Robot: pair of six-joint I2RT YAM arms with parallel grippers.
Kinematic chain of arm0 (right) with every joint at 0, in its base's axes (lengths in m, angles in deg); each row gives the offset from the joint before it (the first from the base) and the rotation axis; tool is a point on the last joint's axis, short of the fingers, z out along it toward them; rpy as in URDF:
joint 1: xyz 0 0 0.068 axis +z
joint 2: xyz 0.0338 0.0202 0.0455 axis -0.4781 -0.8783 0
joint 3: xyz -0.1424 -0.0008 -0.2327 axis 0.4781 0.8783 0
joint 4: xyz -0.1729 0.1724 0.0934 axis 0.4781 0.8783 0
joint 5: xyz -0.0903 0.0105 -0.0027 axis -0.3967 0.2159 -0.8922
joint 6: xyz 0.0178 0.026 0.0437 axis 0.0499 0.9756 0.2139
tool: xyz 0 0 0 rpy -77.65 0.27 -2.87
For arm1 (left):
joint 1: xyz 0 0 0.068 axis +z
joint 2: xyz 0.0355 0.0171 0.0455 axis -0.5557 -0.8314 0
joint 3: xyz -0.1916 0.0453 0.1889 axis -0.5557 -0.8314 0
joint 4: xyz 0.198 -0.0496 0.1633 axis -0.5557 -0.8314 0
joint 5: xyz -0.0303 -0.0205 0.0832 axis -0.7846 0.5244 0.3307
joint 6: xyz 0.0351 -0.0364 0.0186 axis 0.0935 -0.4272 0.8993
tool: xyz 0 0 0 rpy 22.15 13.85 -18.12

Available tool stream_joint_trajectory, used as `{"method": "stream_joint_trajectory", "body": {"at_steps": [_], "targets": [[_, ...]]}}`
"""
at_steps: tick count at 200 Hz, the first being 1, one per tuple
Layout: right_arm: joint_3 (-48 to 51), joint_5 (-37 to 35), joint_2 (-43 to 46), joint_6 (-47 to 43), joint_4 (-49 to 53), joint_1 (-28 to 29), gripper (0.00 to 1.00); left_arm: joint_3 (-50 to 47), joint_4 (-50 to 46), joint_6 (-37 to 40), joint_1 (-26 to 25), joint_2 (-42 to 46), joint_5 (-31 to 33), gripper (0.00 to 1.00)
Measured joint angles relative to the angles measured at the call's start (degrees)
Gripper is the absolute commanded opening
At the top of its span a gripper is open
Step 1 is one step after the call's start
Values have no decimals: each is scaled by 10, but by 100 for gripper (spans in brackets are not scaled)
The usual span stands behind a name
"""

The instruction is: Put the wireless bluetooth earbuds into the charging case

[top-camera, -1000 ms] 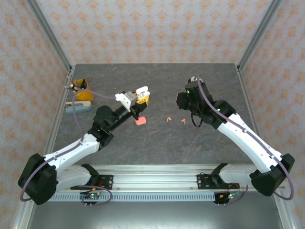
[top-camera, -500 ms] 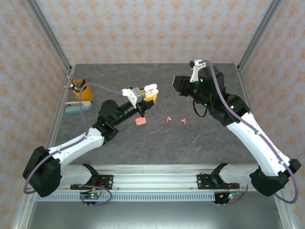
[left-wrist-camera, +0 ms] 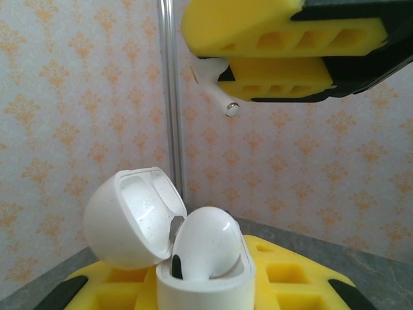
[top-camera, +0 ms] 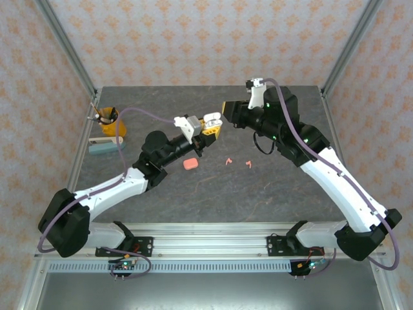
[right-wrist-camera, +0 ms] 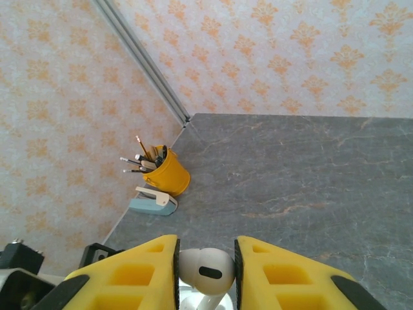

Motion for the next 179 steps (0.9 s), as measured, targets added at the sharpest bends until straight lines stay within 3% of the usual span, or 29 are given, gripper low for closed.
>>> {"method": "stream_joint_trajectory", "body": {"at_steps": [179], "targets": [[55, -7, -15, -32, -68, 17, 26, 7, 38, -30, 0, -12, 14, 0]]}}
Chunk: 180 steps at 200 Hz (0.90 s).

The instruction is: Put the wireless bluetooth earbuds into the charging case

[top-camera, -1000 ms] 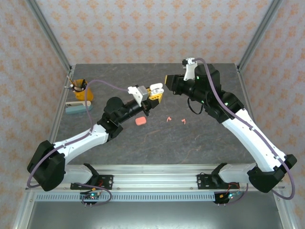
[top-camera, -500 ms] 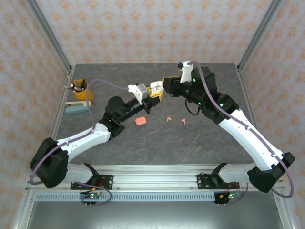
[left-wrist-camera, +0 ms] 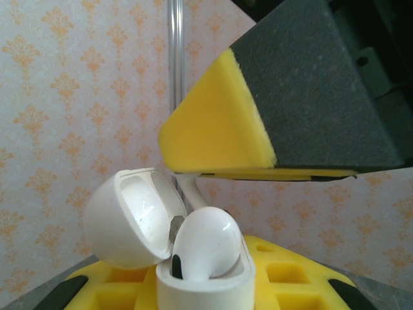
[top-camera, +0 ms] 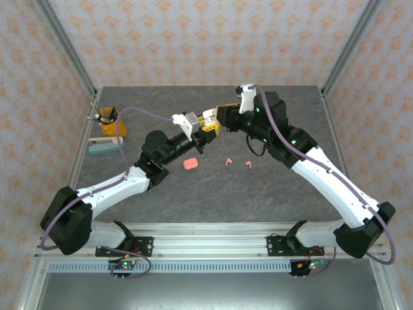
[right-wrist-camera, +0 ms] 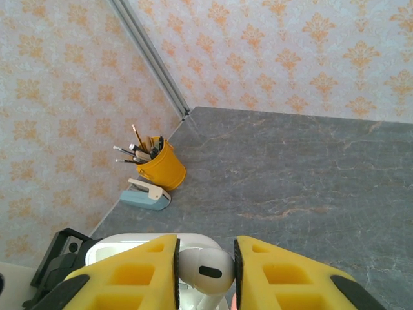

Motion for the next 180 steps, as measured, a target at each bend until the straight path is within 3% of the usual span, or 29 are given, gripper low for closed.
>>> {"method": "stream_joint_trajectory", "body": {"at_steps": [180], "targets": [[32, -37, 7, -82, -29, 26, 23, 0, -9, 0, 0, 0, 5, 0]]}}
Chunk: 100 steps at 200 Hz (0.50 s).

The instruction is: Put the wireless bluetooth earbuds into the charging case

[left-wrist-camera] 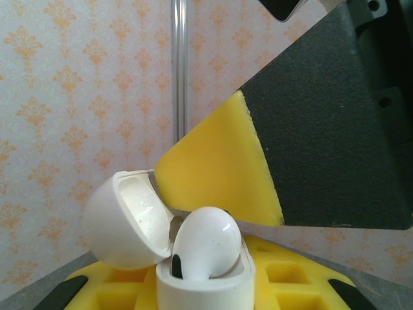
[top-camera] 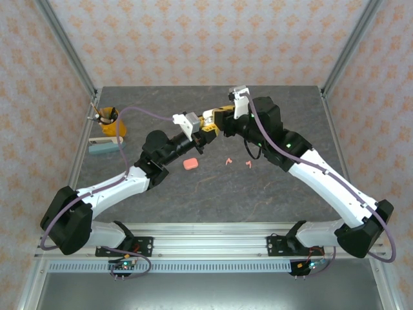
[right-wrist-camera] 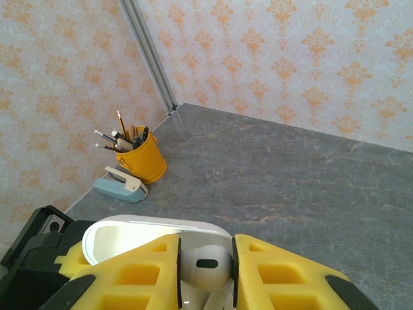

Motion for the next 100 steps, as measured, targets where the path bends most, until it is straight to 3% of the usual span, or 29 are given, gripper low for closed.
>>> {"method": "stream_joint_trajectory", "body": {"at_steps": [100], "targets": [[21, 11, 14, 7, -9, 6, 33, 2, 1, 0, -1, -2, 0, 0]]}}
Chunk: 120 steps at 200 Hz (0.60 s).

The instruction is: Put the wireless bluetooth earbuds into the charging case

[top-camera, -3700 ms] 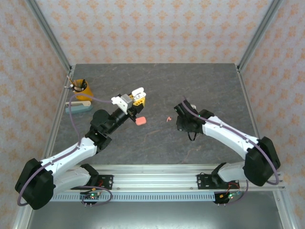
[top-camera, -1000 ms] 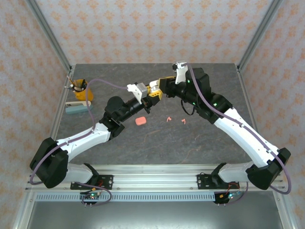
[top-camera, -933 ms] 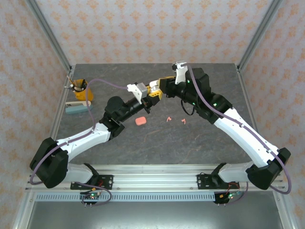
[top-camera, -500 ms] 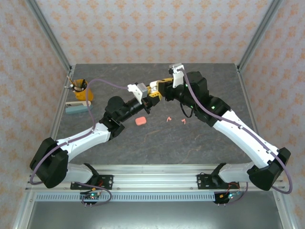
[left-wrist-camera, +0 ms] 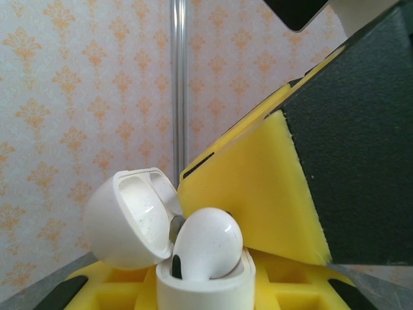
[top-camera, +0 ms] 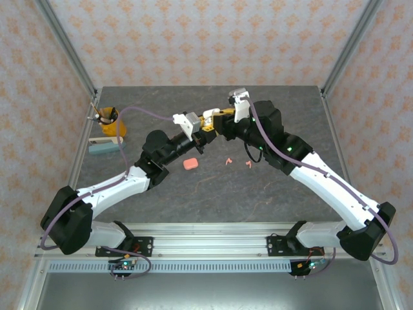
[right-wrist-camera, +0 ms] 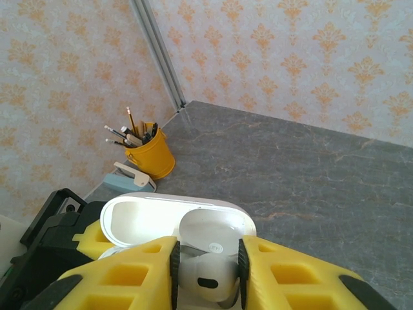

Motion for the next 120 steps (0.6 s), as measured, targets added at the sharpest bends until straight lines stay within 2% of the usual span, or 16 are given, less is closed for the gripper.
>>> {"method": "stream_joint_trajectory", "body": {"at_steps": [39, 120], "targets": [[0, -6, 0, 10, 0, 0, 42, 0, 0, 0, 0, -1, 1, 0], [-10, -28, 0, 27, 5, 2, 51, 0, 9, 0, 0, -1, 3, 0]]}}
